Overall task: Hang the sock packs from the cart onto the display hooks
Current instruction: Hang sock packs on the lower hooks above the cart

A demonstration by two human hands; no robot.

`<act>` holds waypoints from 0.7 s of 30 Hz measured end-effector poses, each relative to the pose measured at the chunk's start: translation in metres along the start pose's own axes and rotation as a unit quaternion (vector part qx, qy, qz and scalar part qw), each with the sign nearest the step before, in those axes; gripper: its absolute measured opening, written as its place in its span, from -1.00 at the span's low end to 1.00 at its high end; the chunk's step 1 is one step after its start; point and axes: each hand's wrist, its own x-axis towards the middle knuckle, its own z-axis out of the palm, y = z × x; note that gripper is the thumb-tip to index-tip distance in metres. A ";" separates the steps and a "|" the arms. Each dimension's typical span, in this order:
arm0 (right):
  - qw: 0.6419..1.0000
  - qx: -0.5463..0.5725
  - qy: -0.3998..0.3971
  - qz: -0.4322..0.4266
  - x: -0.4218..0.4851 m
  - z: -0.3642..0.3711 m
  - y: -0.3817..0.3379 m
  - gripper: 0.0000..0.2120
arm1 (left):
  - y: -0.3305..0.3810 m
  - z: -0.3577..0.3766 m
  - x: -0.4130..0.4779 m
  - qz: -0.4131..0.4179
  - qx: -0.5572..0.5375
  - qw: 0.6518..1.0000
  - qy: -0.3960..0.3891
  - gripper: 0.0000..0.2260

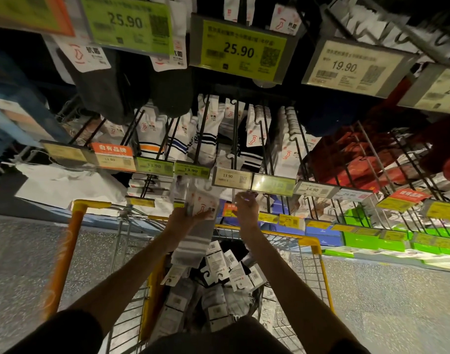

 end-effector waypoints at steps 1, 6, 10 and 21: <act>0.999 -0.008 -0.042 0.020 -0.012 -0.004 -0.001 -0.76 | 0.001 0.002 -0.003 -0.005 -0.039 0.999 -0.032 -0.83; 0.988 -0.012 -0.153 0.007 -0.061 -0.022 0.018 -0.96 | 0.004 0.013 -0.015 -0.026 -0.149 0.985 -0.087 -0.71; 0.986 -0.091 -0.124 -0.057 -0.067 -0.032 0.035 -0.74 | 0.000 0.021 -0.024 -0.017 -0.177 0.975 -0.133 -0.78; 0.989 0.056 -0.136 -0.032 -0.080 -0.032 0.028 -0.61 | -0.002 0.018 -0.025 0.074 -0.009 0.997 0.010 -0.77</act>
